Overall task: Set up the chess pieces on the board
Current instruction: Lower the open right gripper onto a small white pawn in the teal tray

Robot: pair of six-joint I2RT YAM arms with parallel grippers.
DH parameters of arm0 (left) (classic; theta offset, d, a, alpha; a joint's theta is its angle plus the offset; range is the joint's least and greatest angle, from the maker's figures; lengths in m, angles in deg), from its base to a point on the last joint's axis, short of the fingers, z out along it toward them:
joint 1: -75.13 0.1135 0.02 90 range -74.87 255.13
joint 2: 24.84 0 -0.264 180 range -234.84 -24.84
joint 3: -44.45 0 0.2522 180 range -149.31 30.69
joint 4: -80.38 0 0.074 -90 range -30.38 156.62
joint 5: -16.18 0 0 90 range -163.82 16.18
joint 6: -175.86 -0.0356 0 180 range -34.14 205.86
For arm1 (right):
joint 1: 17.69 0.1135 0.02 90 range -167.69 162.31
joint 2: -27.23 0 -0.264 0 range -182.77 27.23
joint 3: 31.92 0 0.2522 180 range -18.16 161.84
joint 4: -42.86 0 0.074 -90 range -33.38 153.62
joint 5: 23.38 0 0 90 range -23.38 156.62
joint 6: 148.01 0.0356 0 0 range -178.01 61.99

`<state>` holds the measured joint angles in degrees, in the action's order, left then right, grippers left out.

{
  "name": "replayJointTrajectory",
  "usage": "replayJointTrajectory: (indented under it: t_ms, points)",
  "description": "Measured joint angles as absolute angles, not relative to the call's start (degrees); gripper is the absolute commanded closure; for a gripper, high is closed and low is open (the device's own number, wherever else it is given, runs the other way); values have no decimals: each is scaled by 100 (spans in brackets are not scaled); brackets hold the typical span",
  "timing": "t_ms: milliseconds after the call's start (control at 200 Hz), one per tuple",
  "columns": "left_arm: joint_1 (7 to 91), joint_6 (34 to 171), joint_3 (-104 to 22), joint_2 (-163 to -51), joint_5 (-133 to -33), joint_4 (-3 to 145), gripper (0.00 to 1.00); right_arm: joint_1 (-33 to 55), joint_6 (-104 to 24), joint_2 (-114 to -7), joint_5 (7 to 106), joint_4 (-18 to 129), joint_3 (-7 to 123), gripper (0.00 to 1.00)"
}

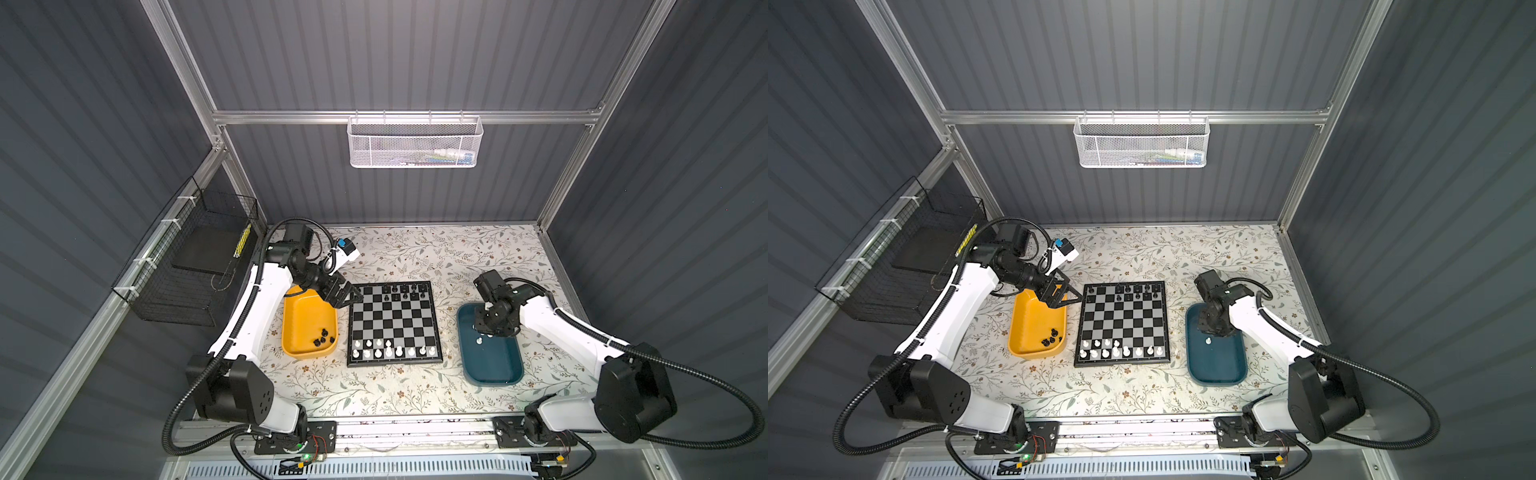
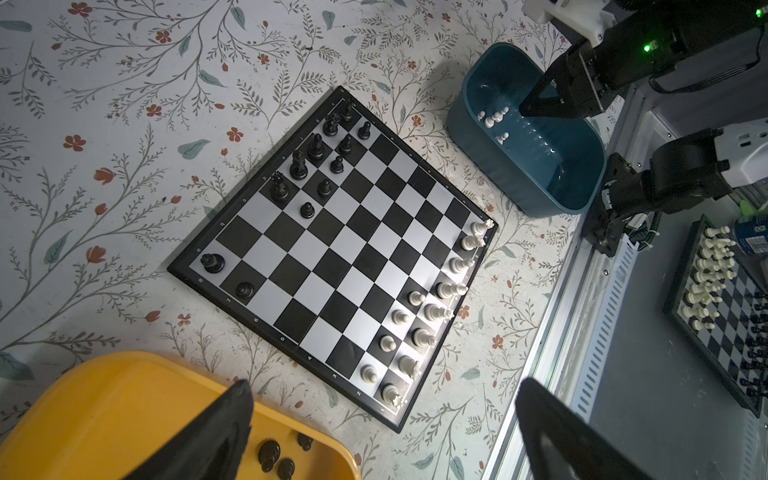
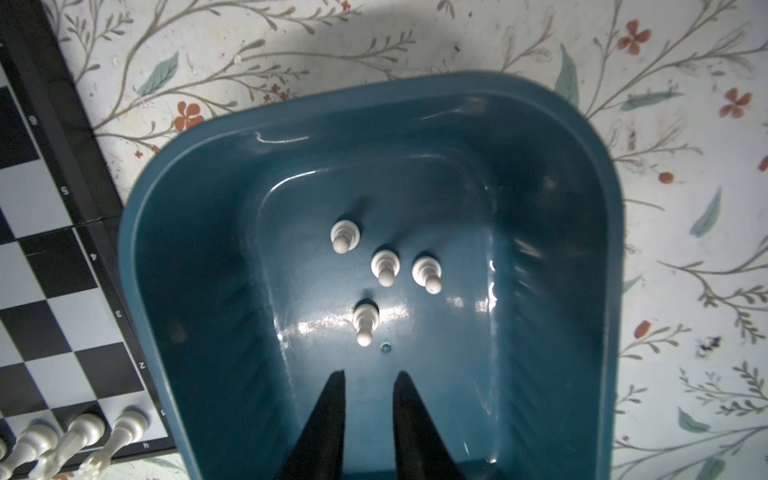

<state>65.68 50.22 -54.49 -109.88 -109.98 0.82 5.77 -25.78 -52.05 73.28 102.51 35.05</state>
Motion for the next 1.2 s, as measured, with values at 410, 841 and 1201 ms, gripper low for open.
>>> replayJointTrajectory:
  t_ms: [410,841,1201]
  points:
    - [6542,5020,-5489,-11143,-11094,14,1,503,-2626,-5376,7179,9945,3229,76]
    - [6542,5020,-5508,-11165,-11092,-5,0,490,-2657,-5533,7033,9696,3109,72]
    - [6542,5022,-5508,-11167,-11092,-3,1,483,-2657,-5572,6958,9571,2921,71]
